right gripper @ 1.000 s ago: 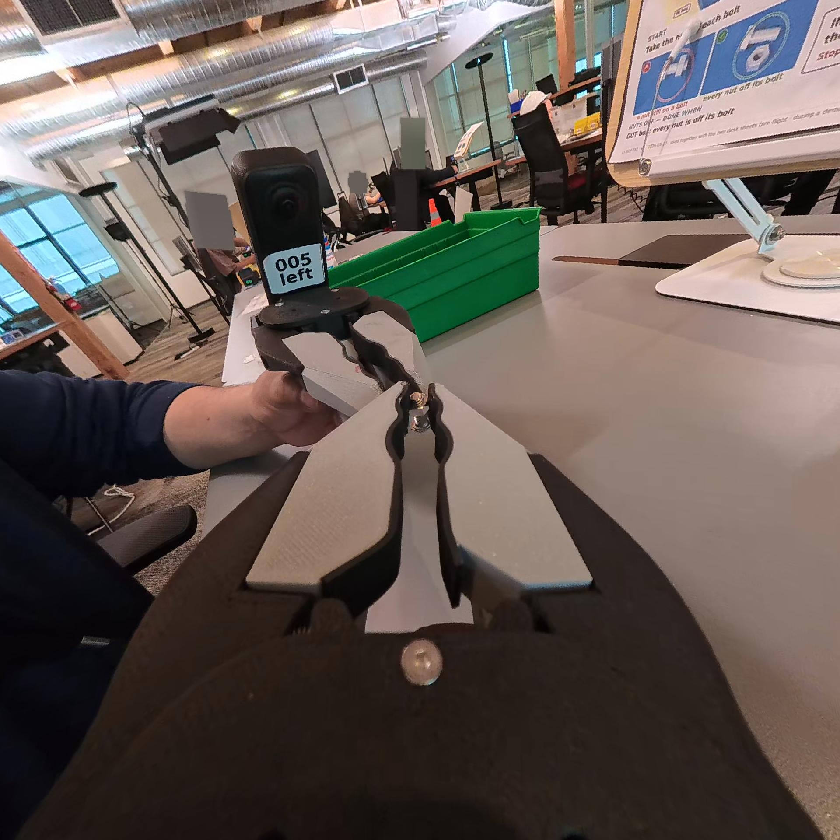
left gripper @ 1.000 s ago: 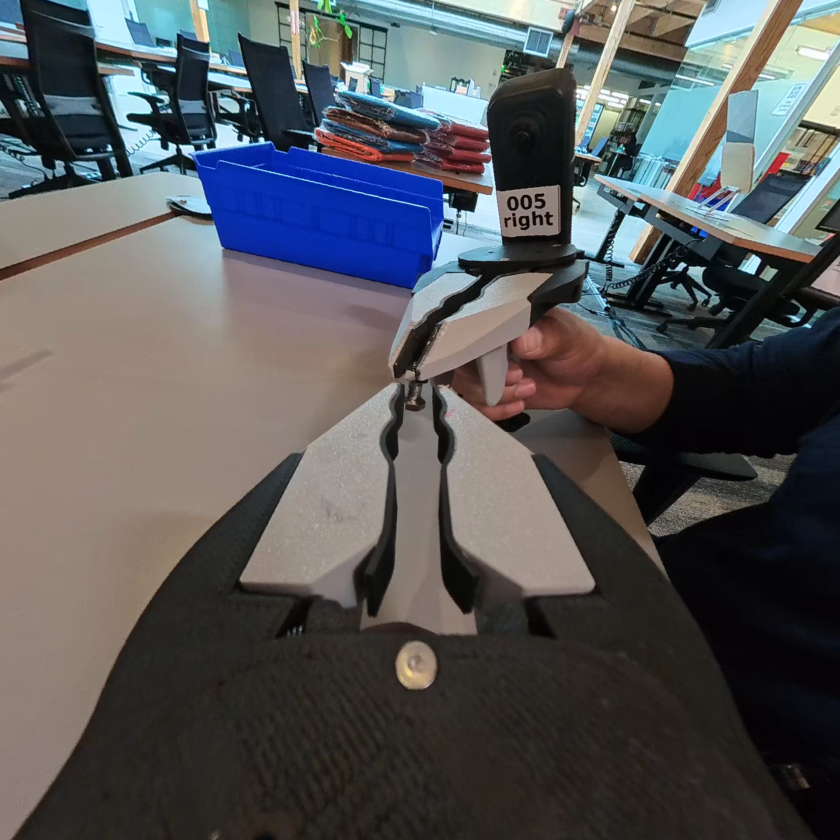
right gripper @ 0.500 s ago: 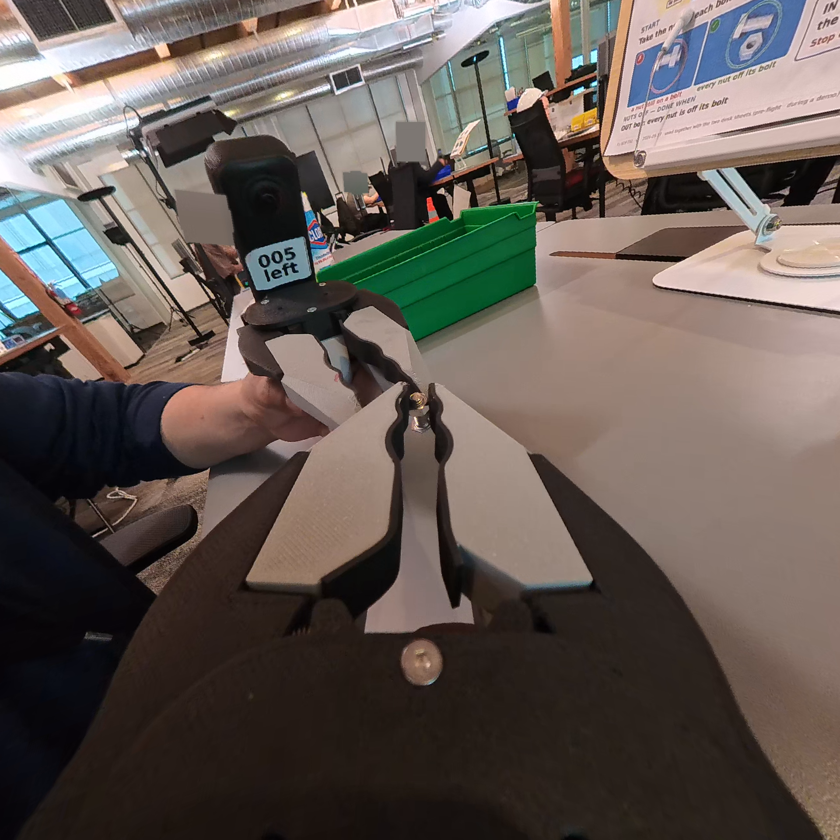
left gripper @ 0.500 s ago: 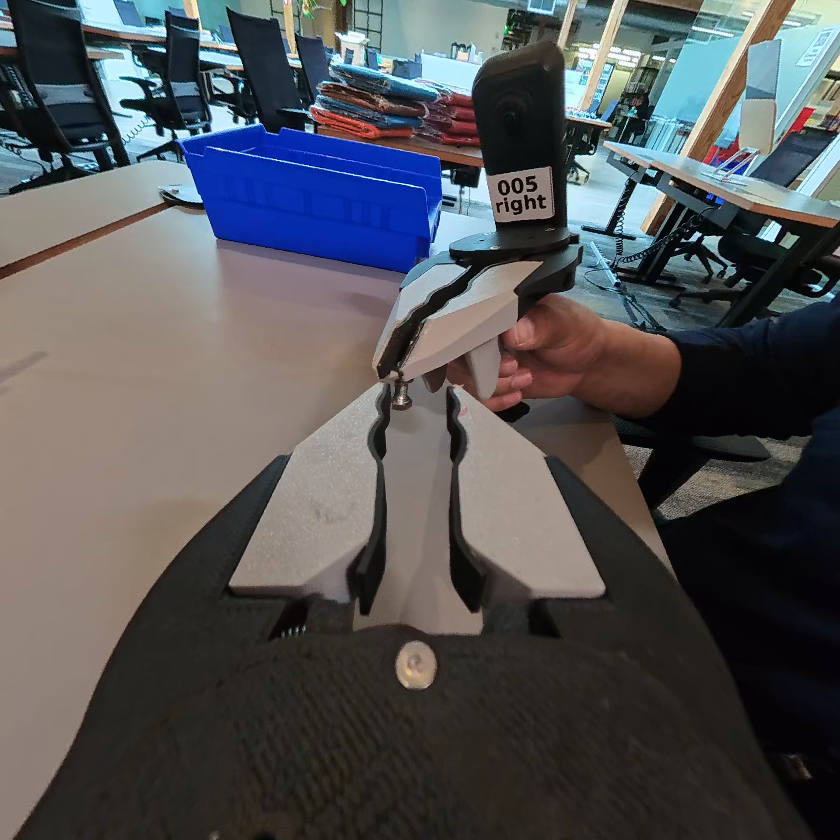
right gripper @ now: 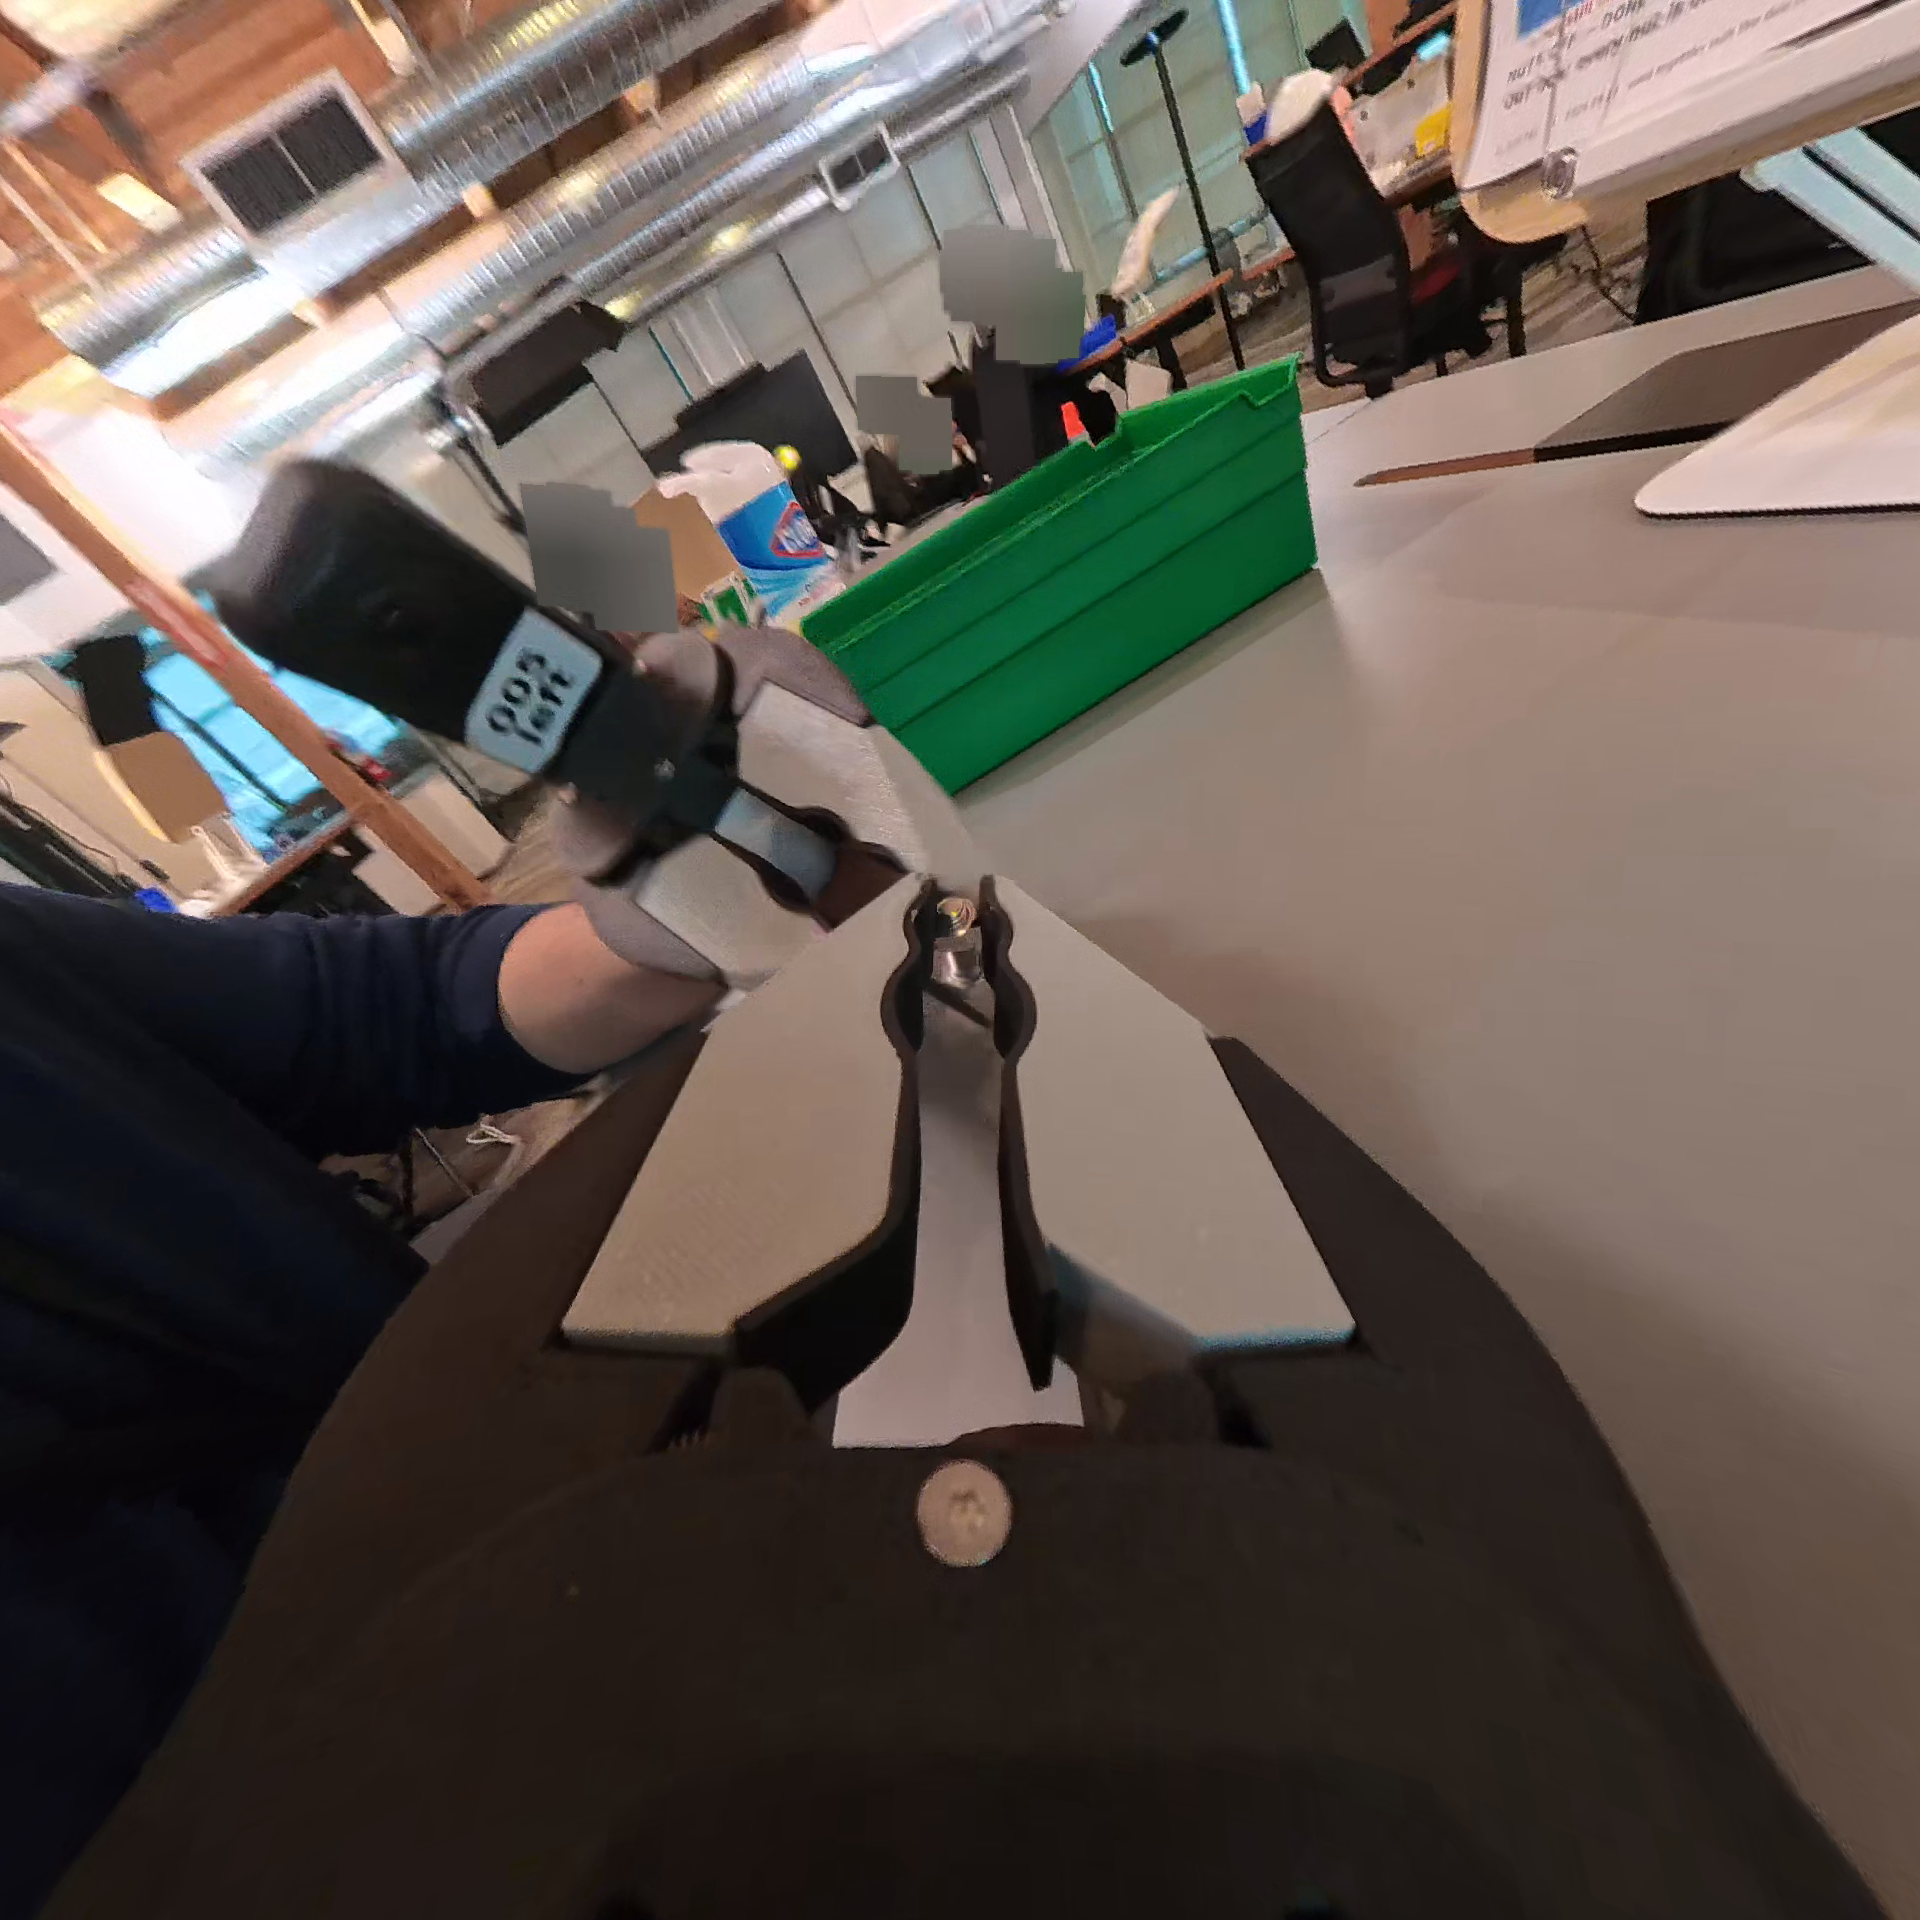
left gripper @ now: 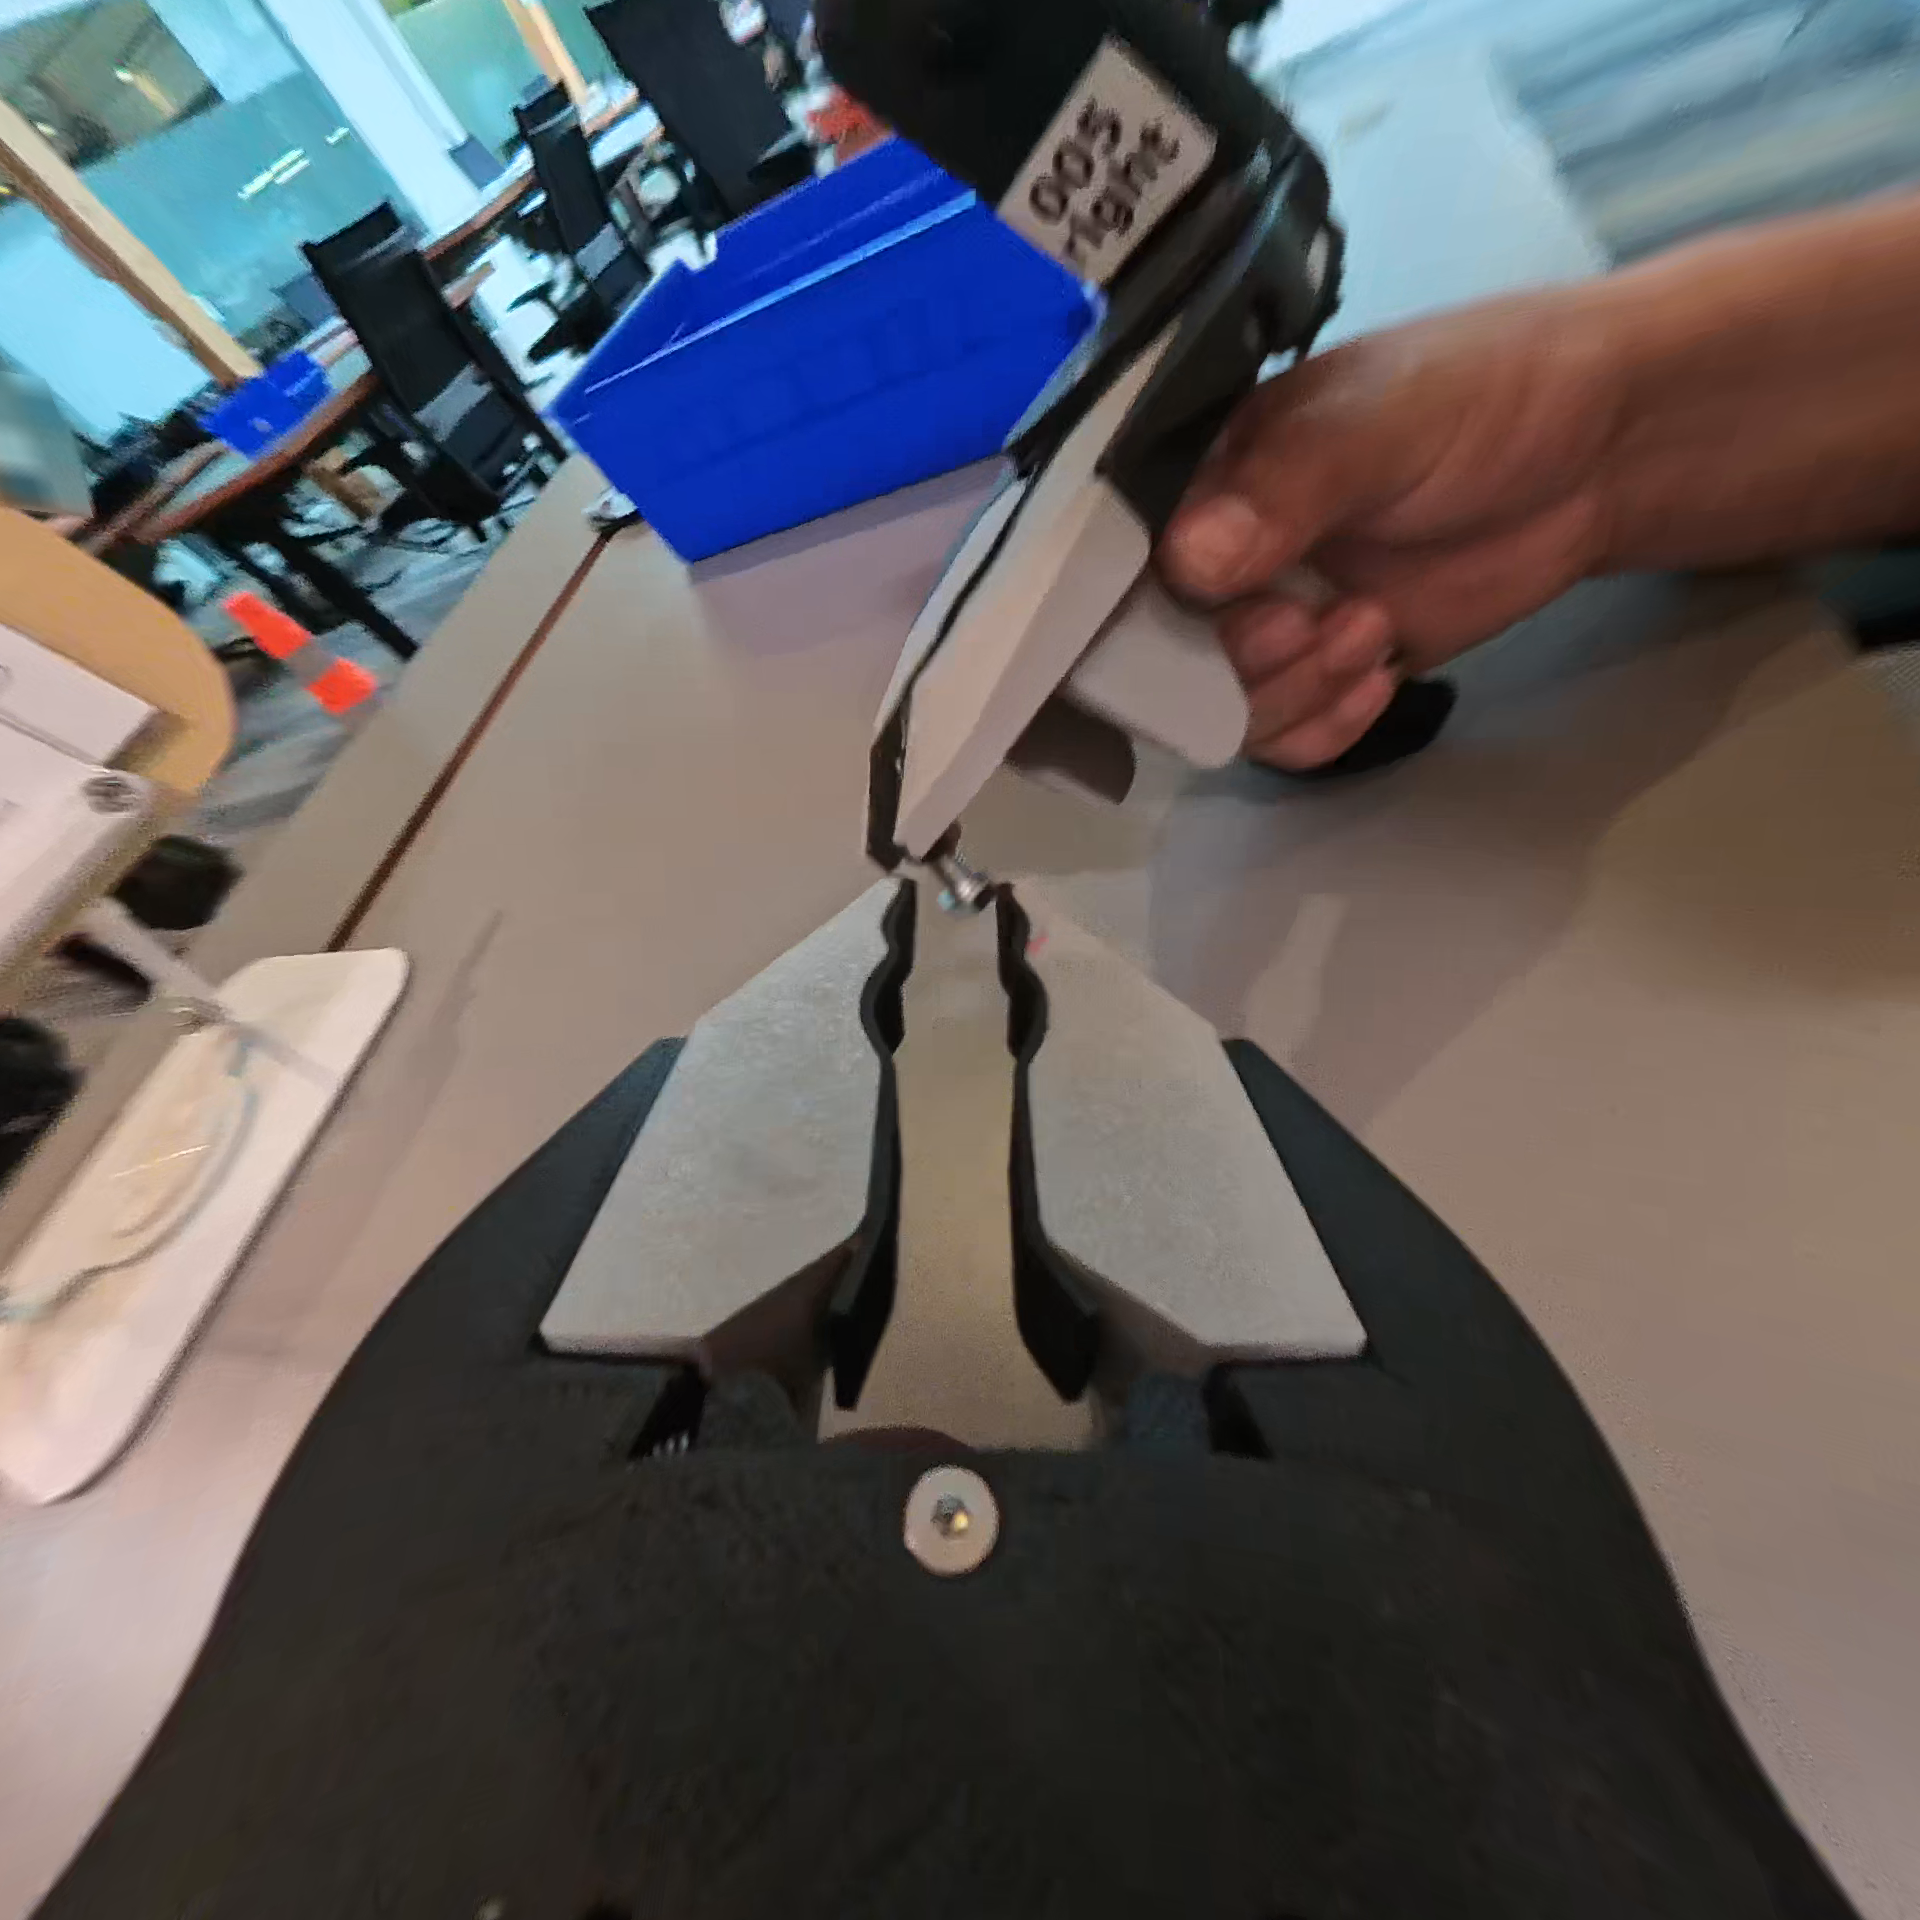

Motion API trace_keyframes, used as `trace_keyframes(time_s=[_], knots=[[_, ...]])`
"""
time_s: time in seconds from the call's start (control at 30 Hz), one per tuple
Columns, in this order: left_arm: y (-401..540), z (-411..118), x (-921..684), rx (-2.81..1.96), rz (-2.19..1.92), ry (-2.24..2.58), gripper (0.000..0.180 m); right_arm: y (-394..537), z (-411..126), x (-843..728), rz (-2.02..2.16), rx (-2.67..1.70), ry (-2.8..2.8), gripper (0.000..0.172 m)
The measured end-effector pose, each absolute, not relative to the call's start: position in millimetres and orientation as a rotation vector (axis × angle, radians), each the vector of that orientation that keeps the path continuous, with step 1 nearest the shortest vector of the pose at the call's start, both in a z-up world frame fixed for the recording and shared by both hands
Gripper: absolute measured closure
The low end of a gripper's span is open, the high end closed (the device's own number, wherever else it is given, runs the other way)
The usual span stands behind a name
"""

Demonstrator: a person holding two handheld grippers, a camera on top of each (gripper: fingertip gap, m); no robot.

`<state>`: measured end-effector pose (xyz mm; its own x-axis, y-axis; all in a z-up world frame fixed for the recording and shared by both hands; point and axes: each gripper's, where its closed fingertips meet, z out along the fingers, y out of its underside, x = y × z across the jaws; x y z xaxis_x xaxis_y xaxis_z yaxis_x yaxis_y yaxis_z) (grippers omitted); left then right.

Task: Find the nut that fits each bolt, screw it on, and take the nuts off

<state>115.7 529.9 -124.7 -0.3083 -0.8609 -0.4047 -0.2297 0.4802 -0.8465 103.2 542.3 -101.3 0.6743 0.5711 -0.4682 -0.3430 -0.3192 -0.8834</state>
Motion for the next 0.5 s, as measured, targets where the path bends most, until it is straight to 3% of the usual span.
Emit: trace_keyframes(time_s=[0.07,0.13,0.2,0.27,0.33,0.5], knots=[[536,-135,118,-0.902,-0.712,1.83,0.153,541,-94,102,0.976,-1.616,-0.173,0.167],[532,-143,120,-0.896,-0.697,1.856,0.159,544,-99,104,0.944,-1.645,-0.169,0.167],[526,-145,120,-0.896,-0.744,1.869,0.176,542,-97,103,0.919,-1.639,-0.19,0.167],[527,-146,120,-0.916,-0.755,1.868,0.17,542,-97,104,0.912,-1.635,-0.194,0.167],[523,-146,120,-0.969,-0.845,1.867,0.161,541,-94,103,0.914,-1.623,-0.198,0.167],[516,-128,118,-1.151,-1.276,1.768,0.165,540,-92,105,0.792,-1.626,-0.256,0.167]])
